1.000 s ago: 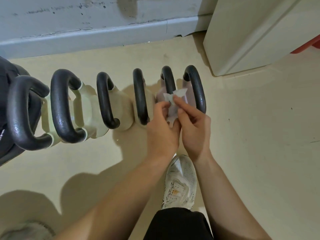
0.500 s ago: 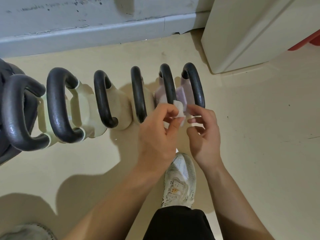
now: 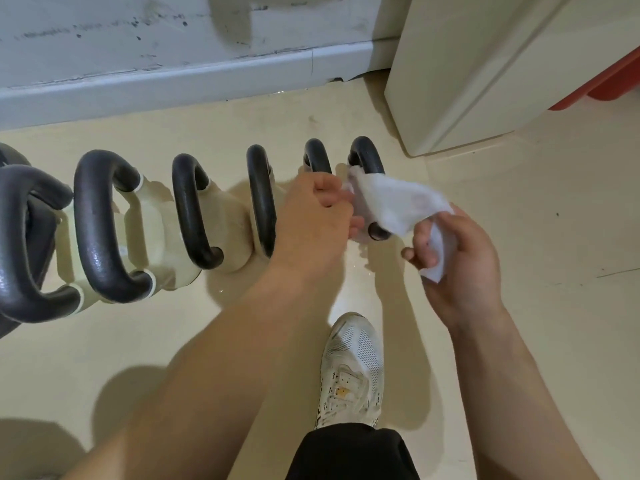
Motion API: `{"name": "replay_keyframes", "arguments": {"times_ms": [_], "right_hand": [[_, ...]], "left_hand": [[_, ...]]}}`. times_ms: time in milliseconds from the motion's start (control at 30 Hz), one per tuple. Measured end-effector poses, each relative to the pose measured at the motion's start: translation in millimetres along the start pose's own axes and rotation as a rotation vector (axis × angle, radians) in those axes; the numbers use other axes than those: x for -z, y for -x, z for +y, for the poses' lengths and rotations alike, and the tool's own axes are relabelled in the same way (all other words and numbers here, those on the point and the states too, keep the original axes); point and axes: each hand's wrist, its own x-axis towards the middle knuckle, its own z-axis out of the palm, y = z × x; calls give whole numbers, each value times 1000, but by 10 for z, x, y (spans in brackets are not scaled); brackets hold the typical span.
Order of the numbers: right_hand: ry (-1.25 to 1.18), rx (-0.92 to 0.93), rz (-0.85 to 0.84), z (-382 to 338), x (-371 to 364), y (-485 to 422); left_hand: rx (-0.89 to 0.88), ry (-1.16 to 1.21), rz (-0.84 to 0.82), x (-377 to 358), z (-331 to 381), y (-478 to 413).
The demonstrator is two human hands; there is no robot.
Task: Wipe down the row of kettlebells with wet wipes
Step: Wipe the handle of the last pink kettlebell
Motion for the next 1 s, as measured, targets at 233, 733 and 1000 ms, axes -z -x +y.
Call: {"name": "replay_keyframes", "arguments": {"times_ms": [233,733,1000], "right_hand": [[560,97,379,-29,4,-379],[173,-432,-198,-24,-38,-1055],[768,-127,-10,-125,-68,-924]], "left_hand": [[-34,-387,-99,-204,-87,-130],[591,560,4,-562,41,-358],[280,299,165,-626,58,-187]]}}
